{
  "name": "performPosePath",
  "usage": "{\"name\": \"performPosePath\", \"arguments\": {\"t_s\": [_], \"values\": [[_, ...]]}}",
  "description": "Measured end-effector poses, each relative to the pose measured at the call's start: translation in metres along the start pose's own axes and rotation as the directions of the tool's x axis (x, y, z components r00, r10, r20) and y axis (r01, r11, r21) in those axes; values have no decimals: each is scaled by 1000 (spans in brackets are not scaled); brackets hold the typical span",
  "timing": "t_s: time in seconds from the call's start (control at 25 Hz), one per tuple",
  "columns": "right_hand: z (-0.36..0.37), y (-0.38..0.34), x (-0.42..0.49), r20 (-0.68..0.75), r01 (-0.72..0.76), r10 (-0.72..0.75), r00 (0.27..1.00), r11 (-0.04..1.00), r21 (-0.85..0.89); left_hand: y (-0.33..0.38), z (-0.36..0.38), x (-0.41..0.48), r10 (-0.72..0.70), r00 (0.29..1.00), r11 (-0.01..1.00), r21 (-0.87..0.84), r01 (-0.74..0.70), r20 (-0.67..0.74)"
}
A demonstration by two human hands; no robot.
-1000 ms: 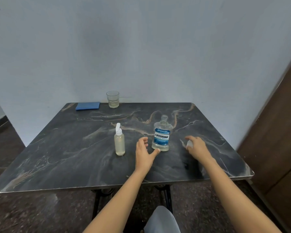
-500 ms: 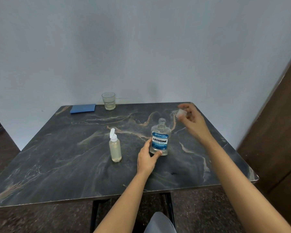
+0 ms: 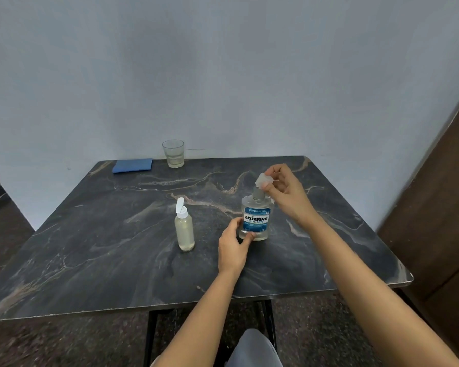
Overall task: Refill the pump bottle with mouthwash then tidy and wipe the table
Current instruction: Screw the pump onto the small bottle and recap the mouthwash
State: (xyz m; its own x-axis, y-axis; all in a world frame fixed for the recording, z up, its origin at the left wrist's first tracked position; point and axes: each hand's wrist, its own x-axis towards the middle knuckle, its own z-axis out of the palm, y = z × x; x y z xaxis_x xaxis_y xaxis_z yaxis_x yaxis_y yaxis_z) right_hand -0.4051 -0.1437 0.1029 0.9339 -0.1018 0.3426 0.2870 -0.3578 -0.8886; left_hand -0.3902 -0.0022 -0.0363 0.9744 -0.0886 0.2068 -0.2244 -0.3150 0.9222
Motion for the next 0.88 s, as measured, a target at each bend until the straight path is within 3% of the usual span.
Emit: {"name": "performPosePath", "arguments": {"t_s": [0.16, 0.4, 0.6, 0.72, 0.8, 0.88], "values": [[1, -1, -1, 57, 8, -8, 998, 1000, 4, 0, 1, -1, 22, 1000, 999, 38, -22, -8], [-16, -13, 7, 316, 121, -88, 945, 989, -84, 4, 2, -2, 25, 1000, 995, 95, -24, -7], [-15, -15, 14, 359, 132, -8, 933, 937, -322, 7, 1, -3, 36, 999, 993, 111, -36, -4], [-13, -18, 15, 310, 151, -8, 951, 885, -440, 6, 1, -3, 43, 999, 993, 112, -42, -5], [-9, -20, 17, 247, 158, -11, 969, 799, -581, 7, 1, -3, 47, 999, 992, 117, -46, -7], [-6, -25, 21, 205, 146, 38, 978, 573, -807, 7, 2, -4, 53, 999, 991, 124, -52, -4]]}}
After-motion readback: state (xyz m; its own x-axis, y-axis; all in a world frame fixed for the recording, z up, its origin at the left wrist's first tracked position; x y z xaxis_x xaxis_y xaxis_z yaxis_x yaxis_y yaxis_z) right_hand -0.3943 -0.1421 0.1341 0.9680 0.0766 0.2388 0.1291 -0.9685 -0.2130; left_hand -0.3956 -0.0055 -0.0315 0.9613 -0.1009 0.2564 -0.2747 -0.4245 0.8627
